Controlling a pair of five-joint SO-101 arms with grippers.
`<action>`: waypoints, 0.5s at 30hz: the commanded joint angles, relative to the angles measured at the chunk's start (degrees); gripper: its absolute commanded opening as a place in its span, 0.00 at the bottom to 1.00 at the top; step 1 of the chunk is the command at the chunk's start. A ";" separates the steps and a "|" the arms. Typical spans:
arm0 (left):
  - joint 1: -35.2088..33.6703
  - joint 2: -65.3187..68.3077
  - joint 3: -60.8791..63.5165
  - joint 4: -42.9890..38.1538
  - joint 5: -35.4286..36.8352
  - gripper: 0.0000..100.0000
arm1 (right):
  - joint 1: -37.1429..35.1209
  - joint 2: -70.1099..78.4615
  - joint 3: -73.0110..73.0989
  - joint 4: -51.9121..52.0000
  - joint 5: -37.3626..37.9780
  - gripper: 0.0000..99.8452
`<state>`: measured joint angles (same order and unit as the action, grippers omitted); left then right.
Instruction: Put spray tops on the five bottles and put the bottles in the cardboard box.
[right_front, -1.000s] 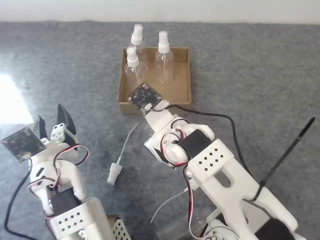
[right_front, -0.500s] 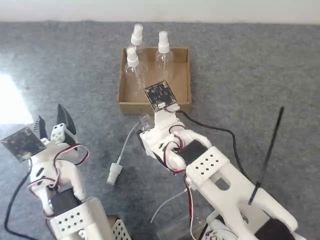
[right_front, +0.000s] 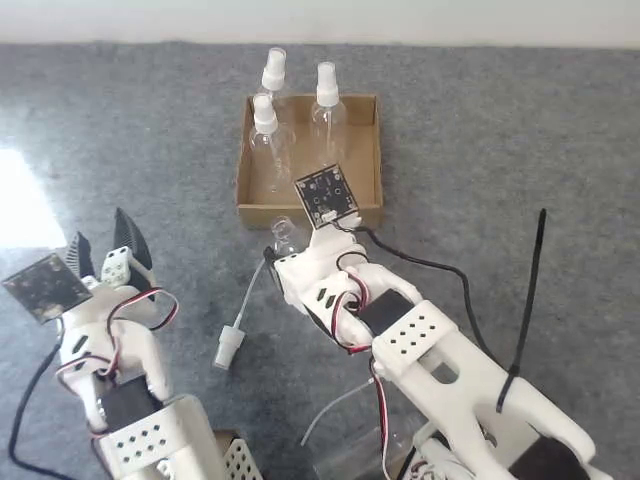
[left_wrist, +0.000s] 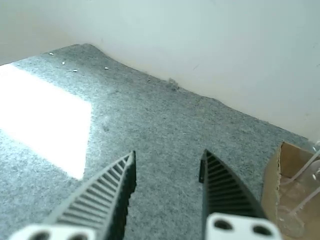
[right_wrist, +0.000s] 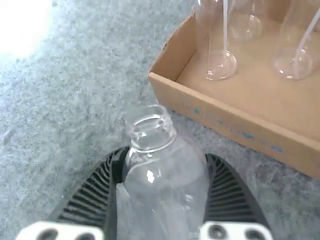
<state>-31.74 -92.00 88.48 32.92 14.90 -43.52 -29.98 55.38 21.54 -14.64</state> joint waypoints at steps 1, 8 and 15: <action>-0.18 -0.79 -0.40 -1.58 0.44 0.20 | -1.71 -3.56 0.53 -5.23 -0.62 0.09; -0.18 -0.79 -0.40 -1.49 0.44 0.20 | -3.65 -3.56 11.25 -27.30 -0.26 0.09; -0.18 -0.79 -0.40 -1.49 0.44 0.20 | -3.38 -3.56 13.63 -31.34 -0.26 0.09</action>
<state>-31.74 -92.00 88.48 32.92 14.90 -46.51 -30.42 69.54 -8.26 -14.73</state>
